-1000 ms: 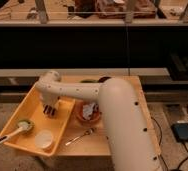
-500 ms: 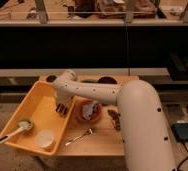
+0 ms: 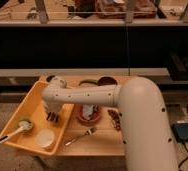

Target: Wipe tray with eraser

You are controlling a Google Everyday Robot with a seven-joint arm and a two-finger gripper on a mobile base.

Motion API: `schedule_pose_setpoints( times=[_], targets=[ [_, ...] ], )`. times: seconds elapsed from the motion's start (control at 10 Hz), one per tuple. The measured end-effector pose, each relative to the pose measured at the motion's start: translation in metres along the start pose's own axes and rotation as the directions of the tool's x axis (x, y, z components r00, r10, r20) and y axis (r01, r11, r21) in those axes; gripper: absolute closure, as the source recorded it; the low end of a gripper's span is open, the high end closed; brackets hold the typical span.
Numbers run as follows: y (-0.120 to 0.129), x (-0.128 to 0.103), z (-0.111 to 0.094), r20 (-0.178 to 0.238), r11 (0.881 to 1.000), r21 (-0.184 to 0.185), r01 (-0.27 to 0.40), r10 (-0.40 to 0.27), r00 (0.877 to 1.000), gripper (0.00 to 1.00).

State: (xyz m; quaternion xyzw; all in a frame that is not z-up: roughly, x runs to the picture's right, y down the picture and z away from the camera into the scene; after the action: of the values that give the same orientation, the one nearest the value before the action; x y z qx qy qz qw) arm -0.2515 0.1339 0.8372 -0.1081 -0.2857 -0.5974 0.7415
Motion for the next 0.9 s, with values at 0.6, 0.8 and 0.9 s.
schedule_pose_setpoints(
  times=[0.6,0.8,0.9],
  targets=[
    [-0.036,0.01,0.008,-0.001,0.998,-0.004,0.057,-0.057,0.998,1.0],
    [-0.04,0.03,0.015,0.011,0.999,-0.005,0.041,-0.041,0.999,1.0],
    [-0.031,0.047,0.024,0.021,1.0,-0.009,0.005,-0.005,1.0,1.0]
  ],
)
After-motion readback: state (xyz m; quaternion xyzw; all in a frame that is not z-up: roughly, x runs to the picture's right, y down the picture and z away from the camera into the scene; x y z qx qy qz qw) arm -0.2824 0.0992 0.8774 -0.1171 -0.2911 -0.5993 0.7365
